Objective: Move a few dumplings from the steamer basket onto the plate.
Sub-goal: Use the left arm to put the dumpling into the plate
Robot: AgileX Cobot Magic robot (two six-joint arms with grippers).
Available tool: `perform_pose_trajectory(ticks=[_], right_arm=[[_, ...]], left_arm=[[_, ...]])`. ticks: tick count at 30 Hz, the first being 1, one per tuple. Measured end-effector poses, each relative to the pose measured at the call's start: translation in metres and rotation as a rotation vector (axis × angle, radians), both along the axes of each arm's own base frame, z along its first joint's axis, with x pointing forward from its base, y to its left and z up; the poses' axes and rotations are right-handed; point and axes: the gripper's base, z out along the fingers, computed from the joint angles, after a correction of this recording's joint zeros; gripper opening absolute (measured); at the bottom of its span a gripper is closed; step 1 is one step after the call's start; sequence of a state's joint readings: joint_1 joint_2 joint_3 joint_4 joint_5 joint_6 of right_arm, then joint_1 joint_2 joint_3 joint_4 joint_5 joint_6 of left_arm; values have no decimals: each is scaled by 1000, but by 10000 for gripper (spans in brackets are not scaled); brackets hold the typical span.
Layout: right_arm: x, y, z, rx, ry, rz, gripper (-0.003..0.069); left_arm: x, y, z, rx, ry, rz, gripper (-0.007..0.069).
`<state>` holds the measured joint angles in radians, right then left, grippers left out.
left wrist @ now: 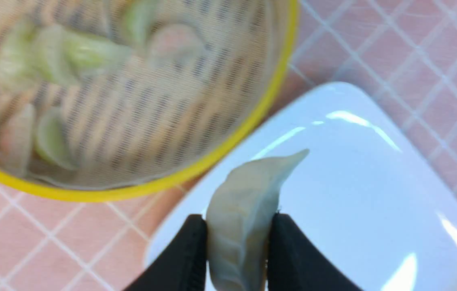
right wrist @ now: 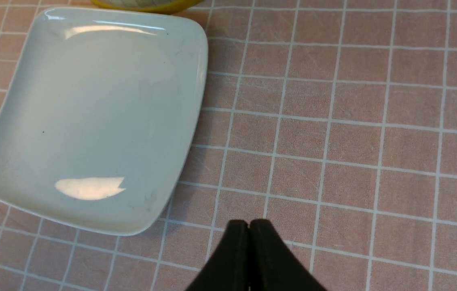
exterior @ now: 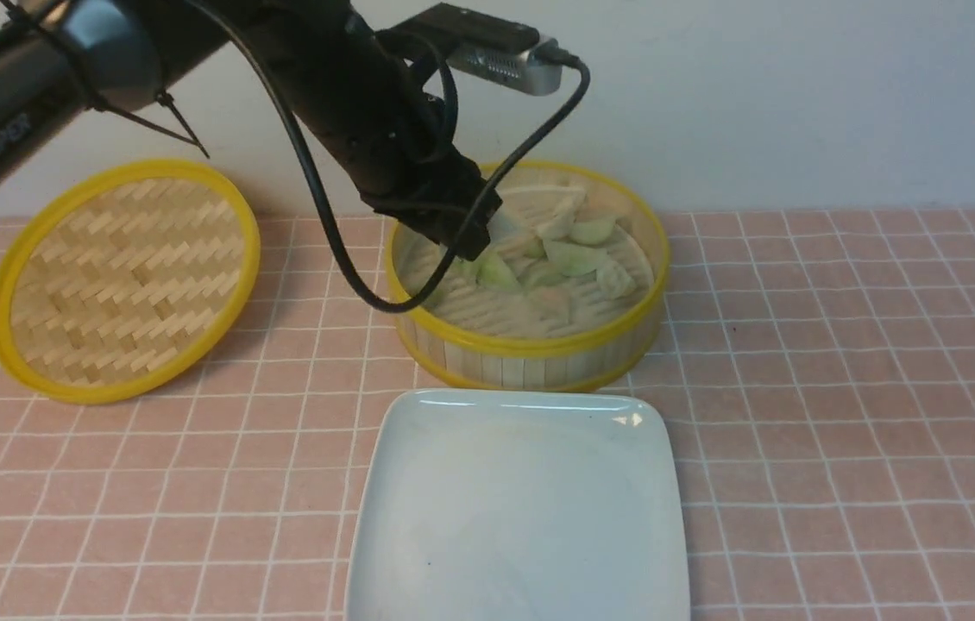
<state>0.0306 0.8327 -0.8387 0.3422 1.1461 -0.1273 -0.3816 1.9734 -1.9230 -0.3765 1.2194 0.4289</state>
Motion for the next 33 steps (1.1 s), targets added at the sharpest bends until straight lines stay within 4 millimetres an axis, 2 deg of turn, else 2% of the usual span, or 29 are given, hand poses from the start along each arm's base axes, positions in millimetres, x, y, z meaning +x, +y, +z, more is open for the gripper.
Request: perform_pose_trajectory(ticks=[4, 6, 7, 8, 10, 14, 17, 18, 24, 26, 29, 30, 31, 32, 33], right_arm=[[0, 0, 0, 3, -1, 0, -14], [0, 0, 0, 3, -1, 0, -14], [0, 0, 0, 3, -1, 0, -14], [0, 0, 0, 3, -1, 1, -14], [0, 0, 0, -7, -6, 16, -14], [0, 1, 1, -29, -20, 50, -14], [5, 1, 6, -37, -22, 72, -14], [8, 2, 9, -39, -16, 83, -14], [43, 7, 29, -34, 21, 158, -14], [59, 9, 32, -30, 25, 183, -14], [87, 19, 34, -38, 37, 245, -14], [99, 24, 33, -41, 40, 266, -14], [118, 31, 32, -42, 44, 285, -14], [130, 38, 28, -43, 57, 303, -13], [139, 42, 27, -43, 58, 311, -13]], left_arm=[[-17, -13, -30, 32, 123, -13, 173], [-30, -21, -56, 85, 204, -40, 173], [-31, -22, -58, 88, 212, -41, 173], [-38, -27, -76, 122, 261, -61, 173], [-43, -31, -93, 152, 306, -76, 173], [-41, -34, -113, 187, 343, -85, 173], [-40, -34, -120, 202, 353, -86, 174], [-40, -34, -121, 205, 354, -87, 183], [-39, -33, -121, 216, 352, -77, 389], [-38, -33, -120, 215, 351, -61, 412], [-39, -32, -108, 207, 337, -17, 356], [-41, -30, -99, 202, 318, -10, 307], [-45, -27, -80, 188, 274, 2, 202], [-49, -24, -65, 176, 239, 11, 143], [-51, -22, -58, 173, 224, 18, 105]])
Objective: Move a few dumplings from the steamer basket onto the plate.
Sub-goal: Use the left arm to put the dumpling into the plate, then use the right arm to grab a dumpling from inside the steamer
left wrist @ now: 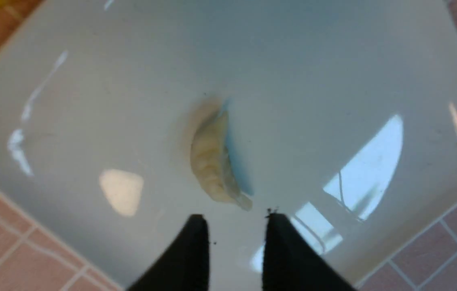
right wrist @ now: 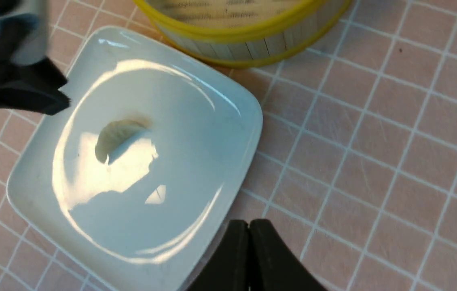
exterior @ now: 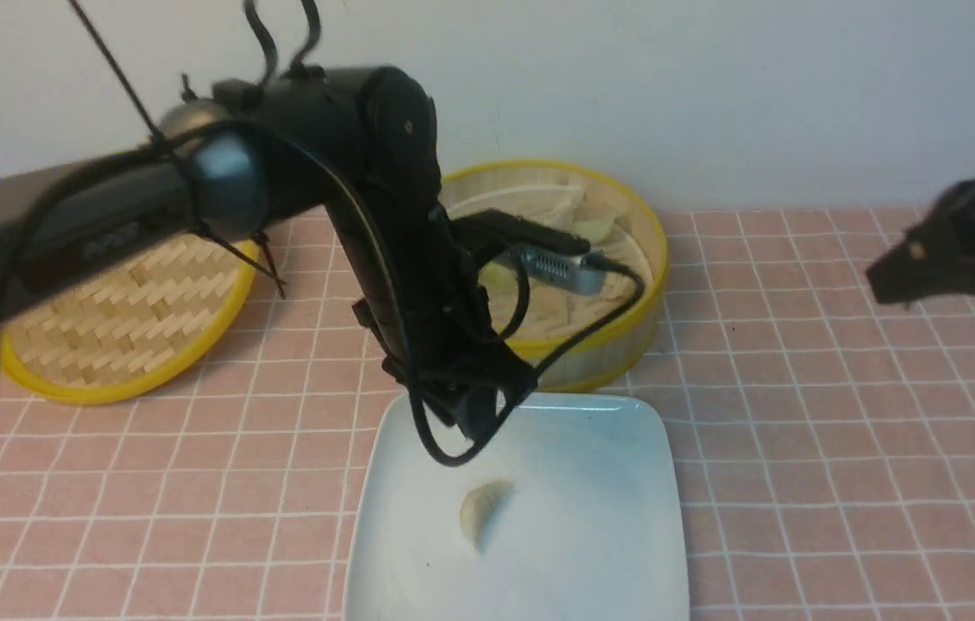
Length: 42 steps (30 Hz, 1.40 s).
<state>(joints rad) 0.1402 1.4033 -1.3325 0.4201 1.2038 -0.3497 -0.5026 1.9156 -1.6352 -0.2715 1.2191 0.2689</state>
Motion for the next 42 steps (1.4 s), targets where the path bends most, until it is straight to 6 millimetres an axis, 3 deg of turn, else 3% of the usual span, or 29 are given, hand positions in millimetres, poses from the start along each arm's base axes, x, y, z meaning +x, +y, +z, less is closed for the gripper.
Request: perform_pose_trajectory(ticks=[2, 3, 4, 6, 7, 9, 14, 20, 25, 31, 34, 37, 42], right_arm=[[25, 13, -1, -8, -5, 33, -10], [43, 24, -6, -25, -9, 60, -8], [45, 26, -6, -26, -8, 64, -8], [75, 46, -16, -60, -22, 103, 1], [77, 48, -17, -67, -26, 108, 2], [105, 67, -32, -104, -39, 123, 29], [158, 99, -72, -185, -51, 148, 130], [197, 116, -122, -264, -47, 113, 296], [213, 119, -149, -293, -48, 76, 383], [219, 122, -176, -303, -14, 74, 390], [220, 124, -184, -304, -5, 78, 356], [218, 126, -182, -325, -3, 89, 212], [215, 129, -161, -345, 10, 101, 204]], left_arm=[[-10, 8, 31, -20, -72, 23, 35], [-20, 14, 56, -45, -128, 41, 11], [-24, 16, 62, -54, -143, 44, 9], [-46, 29, 97, -107, -226, 58, -6], [-48, 30, 99, -113, -234, 60, -6], [-71, 42, 121, -157, -301, 70, -6], [-114, 66, 135, -202, -361, 97, -6], [-143, 82, 131, -209, -354, 120, -6], [-156, 89, 134, -227, -365, 141, -6], [-164, 93, 140, -244, -388, 146, -6], [-167, 95, 143, -250, -396, 147, -6], [-169, 96, 144, -254, -404, 147, -6], [-170, 97, 145, -254, -402, 146, -6]])
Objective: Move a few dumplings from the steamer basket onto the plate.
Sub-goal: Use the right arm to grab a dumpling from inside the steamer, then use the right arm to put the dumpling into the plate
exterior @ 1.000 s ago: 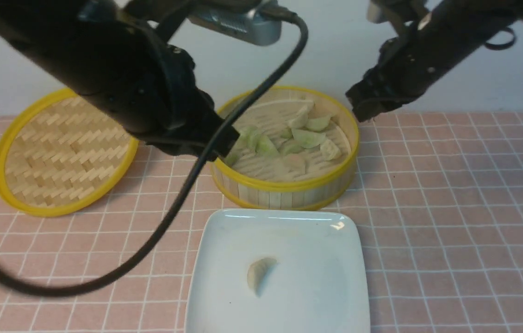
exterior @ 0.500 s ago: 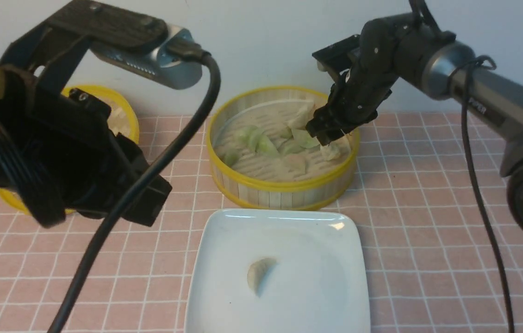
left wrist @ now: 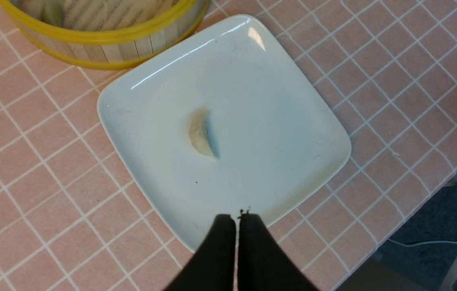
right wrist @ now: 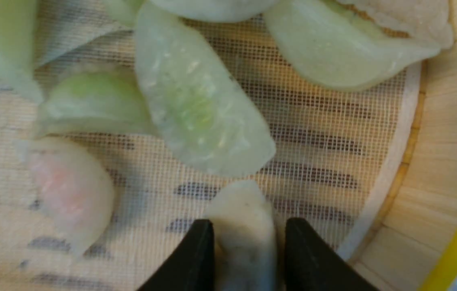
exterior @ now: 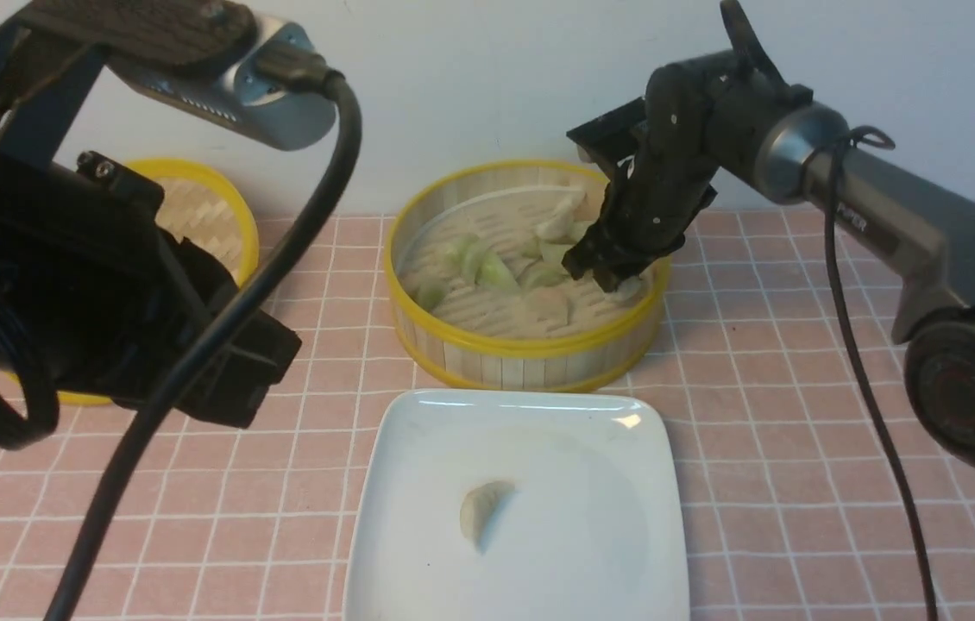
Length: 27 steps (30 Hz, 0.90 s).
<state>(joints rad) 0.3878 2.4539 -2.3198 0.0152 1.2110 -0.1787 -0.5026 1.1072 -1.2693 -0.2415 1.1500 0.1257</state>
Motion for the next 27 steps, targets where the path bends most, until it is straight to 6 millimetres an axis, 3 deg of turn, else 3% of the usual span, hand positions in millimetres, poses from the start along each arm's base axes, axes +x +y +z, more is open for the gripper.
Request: perform_pose_trajectory(ticks=[6, 10, 12, 15, 19, 23, 27], right_arm=[[-11, -1, 70, 92, -106, -58, 204], [-37, -6, 111, 163, -110, -68, 204], [-69, -5, 120, 184, -41, -45, 204], [-111, 5, 110, 177, 73, 5, 204], [-154, 27, 65, 119, 256, 72, 204], [-175, 48, 19, 51, 352, 121, 204], [-171, 57, -1, 55, 344, 95, 231]], left_arm=[[-1, 0, -1, 8, 8, -2, -6], [-4, 2, 1, 6, 4, -2, -6], [-9, 5, 5, -3, -12, -3, -6], [-14, 8, 9, -14, -30, -3, -6], [-22, 11, 14, -35, -48, -7, -6], [-25, 13, 16, -41, -59, -11, -6], [-26, 13, 16, -37, -64, -21, -6]])
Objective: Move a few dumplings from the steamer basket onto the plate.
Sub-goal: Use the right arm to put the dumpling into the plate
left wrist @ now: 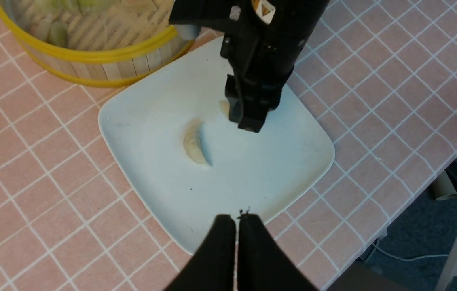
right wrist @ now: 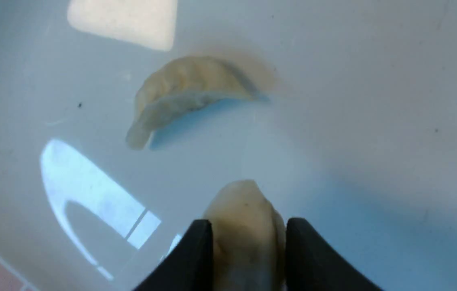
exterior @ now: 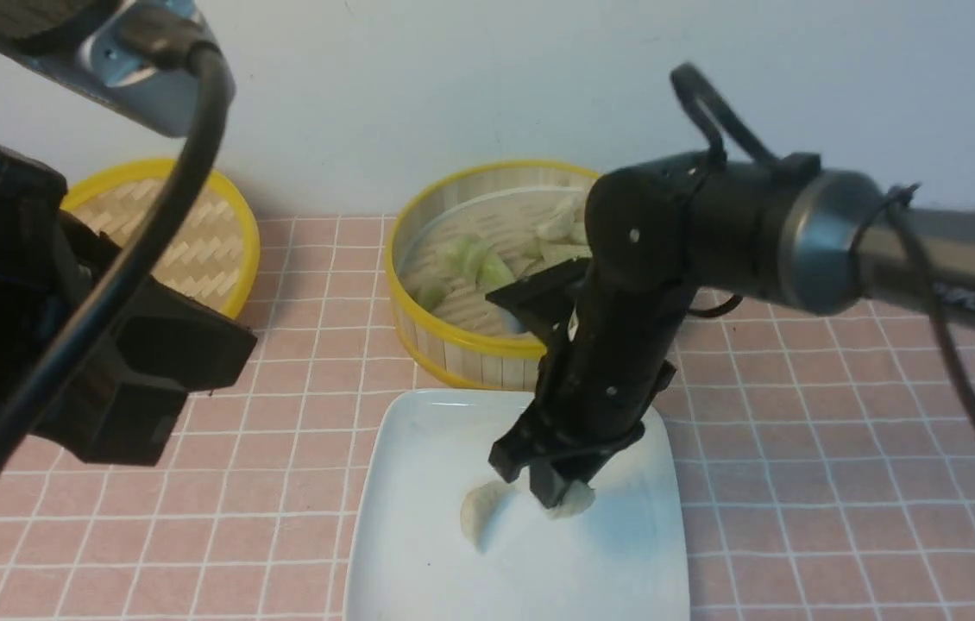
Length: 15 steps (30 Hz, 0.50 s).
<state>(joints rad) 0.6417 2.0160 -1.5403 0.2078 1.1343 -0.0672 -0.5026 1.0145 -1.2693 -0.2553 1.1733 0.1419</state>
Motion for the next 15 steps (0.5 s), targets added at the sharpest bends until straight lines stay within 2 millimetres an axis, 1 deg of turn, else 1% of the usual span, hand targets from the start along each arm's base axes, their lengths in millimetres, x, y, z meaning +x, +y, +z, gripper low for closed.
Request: perform_pose_trajectory(ticks=[1, 3, 5, 6, 7, 9, 10, 11, 13, 15], right_arm=[[1, 0, -3, -3, 1, -13, 257], [1, 0, -6, -16, 16, -46, 337], [0, -1, -4, -39, 38, -51, 427], [1, -1, -2, -44, 40, -48, 452], [2, -1, 3, -49, 39, -42, 497], [5, 0, 12, -39, 10, -39, 517], [5, -1, 22, -30, -20, -36, 509], [4, -2, 24, -30, -24, -35, 505], [-4, -10, 54, -3, -87, -47, 414], [-19, -22, 90, 43, -152, -66, 299]], left_arm=[[0, 0, 0, 1, 3, -1, -6], [-1, 0, 0, 1, 7, -4, -6], [-1, 0, 0, -3, 9, -7, -6], [-1, -1, 0, -6, 11, -10, -6], [-2, -1, 0, -11, 13, -14, -6], [-2, -2, 0, -14, 12, -20, -6], [-2, -2, 0, -15, 12, -21, -6], [-2, -2, 0, -15, 12, -22, -6], [-2, -2, 0, -13, 10, -23, -6], [-2, -2, 0, -12, 8, -24, -6]])
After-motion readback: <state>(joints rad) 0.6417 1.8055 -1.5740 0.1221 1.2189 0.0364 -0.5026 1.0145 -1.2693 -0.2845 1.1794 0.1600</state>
